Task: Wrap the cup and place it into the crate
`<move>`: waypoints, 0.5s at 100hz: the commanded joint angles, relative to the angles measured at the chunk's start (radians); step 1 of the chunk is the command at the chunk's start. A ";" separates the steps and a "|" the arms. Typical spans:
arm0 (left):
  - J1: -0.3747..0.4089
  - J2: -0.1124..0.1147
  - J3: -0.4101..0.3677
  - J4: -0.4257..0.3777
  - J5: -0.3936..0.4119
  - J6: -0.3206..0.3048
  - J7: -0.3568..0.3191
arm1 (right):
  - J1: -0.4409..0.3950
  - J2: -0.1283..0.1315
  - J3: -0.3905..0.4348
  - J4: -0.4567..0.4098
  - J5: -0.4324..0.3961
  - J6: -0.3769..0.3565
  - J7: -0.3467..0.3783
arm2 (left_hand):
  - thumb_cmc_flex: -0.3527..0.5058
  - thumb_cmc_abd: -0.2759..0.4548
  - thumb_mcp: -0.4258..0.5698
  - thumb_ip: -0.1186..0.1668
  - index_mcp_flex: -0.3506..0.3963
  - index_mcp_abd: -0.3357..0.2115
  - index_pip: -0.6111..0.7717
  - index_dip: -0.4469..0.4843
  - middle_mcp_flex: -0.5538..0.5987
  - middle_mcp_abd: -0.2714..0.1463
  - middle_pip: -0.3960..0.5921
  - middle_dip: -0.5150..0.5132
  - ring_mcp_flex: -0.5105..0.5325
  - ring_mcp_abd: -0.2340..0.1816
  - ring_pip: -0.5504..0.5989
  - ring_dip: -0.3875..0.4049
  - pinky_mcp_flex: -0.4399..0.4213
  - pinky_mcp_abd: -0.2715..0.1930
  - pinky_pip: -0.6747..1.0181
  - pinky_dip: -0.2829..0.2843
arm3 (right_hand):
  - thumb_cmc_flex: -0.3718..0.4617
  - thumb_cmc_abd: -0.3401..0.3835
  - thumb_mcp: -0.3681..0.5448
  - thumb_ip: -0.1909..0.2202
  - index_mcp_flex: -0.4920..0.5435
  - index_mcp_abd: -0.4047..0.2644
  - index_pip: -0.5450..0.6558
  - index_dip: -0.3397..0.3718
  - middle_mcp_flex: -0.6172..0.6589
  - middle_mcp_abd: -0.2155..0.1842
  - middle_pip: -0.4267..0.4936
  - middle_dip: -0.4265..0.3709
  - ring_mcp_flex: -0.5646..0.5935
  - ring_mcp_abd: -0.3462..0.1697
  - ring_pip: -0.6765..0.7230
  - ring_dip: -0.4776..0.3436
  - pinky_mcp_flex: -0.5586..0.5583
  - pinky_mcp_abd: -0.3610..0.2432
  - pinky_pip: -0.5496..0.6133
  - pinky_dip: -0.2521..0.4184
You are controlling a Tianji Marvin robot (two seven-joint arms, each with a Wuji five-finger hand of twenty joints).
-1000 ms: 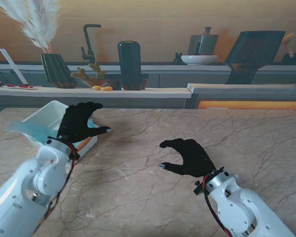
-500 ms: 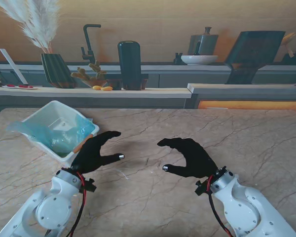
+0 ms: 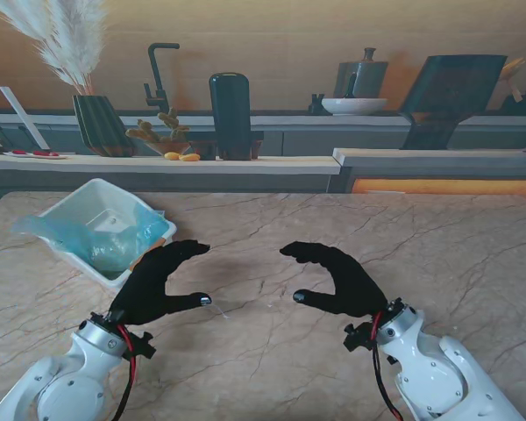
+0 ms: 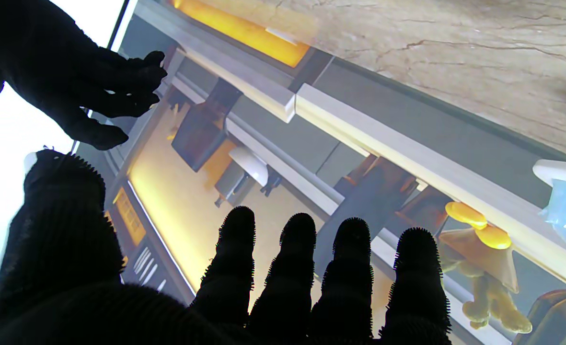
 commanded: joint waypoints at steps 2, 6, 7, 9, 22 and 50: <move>0.020 0.000 -0.006 -0.018 0.001 0.006 -0.012 | -0.016 -0.009 0.002 -0.010 -0.009 -0.001 -0.020 | 0.020 -0.024 0.003 0.038 0.009 -0.030 -0.040 -0.009 0.007 -0.003 -0.037 -0.013 0.000 -0.003 -0.016 -0.009 0.000 0.008 -0.028 -0.003 | -0.051 -0.030 0.025 -0.026 -0.016 -0.037 0.012 -0.009 -0.026 -0.021 -0.020 -0.010 0.015 -0.014 -0.020 -0.009 -0.007 0.013 -0.023 -0.014; 0.022 0.000 -0.009 -0.020 0.005 0.002 -0.014 | -0.019 -0.010 0.003 -0.012 -0.011 -0.001 -0.026 | 0.020 -0.022 0.004 0.038 0.007 -0.030 -0.042 -0.011 0.006 -0.003 -0.039 -0.014 -0.002 -0.003 -0.018 -0.010 0.001 0.007 -0.031 -0.003 | -0.052 -0.029 0.025 -0.026 -0.014 -0.037 0.013 -0.010 -0.025 -0.020 -0.021 -0.010 0.016 -0.014 -0.020 -0.009 -0.006 0.013 -0.024 -0.014; 0.023 0.000 -0.010 -0.021 0.005 0.002 -0.014 | -0.019 -0.010 0.004 -0.012 -0.011 -0.001 -0.028 | 0.020 -0.024 0.004 0.038 0.009 -0.031 -0.042 -0.011 0.007 -0.004 -0.038 -0.014 -0.001 -0.003 -0.018 -0.010 0.002 0.008 -0.032 -0.003 | -0.053 -0.029 0.025 -0.026 -0.013 -0.037 0.013 -0.010 -0.025 -0.021 -0.021 -0.010 0.017 -0.015 -0.020 -0.009 -0.006 0.013 -0.024 -0.014; 0.025 0.001 -0.011 -0.022 0.006 0.001 -0.014 | -0.020 -0.011 0.004 -0.013 -0.012 -0.001 -0.030 | 0.020 -0.024 0.004 0.038 0.010 -0.032 -0.042 -0.011 0.007 -0.006 -0.039 -0.015 0.000 -0.004 -0.017 -0.010 0.003 0.008 -0.033 -0.003 | -0.051 -0.029 0.026 -0.026 -0.012 -0.037 0.013 -0.010 -0.024 -0.020 -0.020 -0.010 0.018 -0.015 -0.019 -0.008 -0.005 0.013 -0.024 -0.014; 0.032 0.000 -0.017 -0.029 0.003 -0.005 -0.016 | -0.021 -0.013 0.002 -0.017 -0.015 0.004 -0.039 | 0.018 -0.020 0.006 0.037 0.012 -0.034 -0.045 -0.015 0.007 -0.006 -0.041 -0.018 -0.008 -0.009 -0.023 -0.014 0.007 0.006 -0.043 -0.003 | -0.051 -0.027 0.025 -0.027 -0.006 -0.036 0.015 -0.012 -0.019 -0.019 -0.018 -0.008 0.021 -0.020 -0.016 -0.005 -0.006 0.011 -0.027 -0.011; 0.027 -0.005 -0.010 -0.026 -0.055 -0.011 -0.022 | -0.018 -0.012 -0.003 -0.022 -0.013 0.019 -0.037 | 0.025 -0.027 0.012 0.037 0.013 -0.036 -0.045 -0.017 0.001 -0.007 -0.041 -0.022 -0.021 -0.011 -0.029 -0.022 0.006 0.007 -0.063 -0.003 | -0.051 -0.026 0.024 -0.027 -0.004 -0.037 0.015 -0.017 -0.019 -0.016 -0.018 -0.007 0.020 -0.021 -0.013 -0.001 -0.008 0.008 -0.030 -0.006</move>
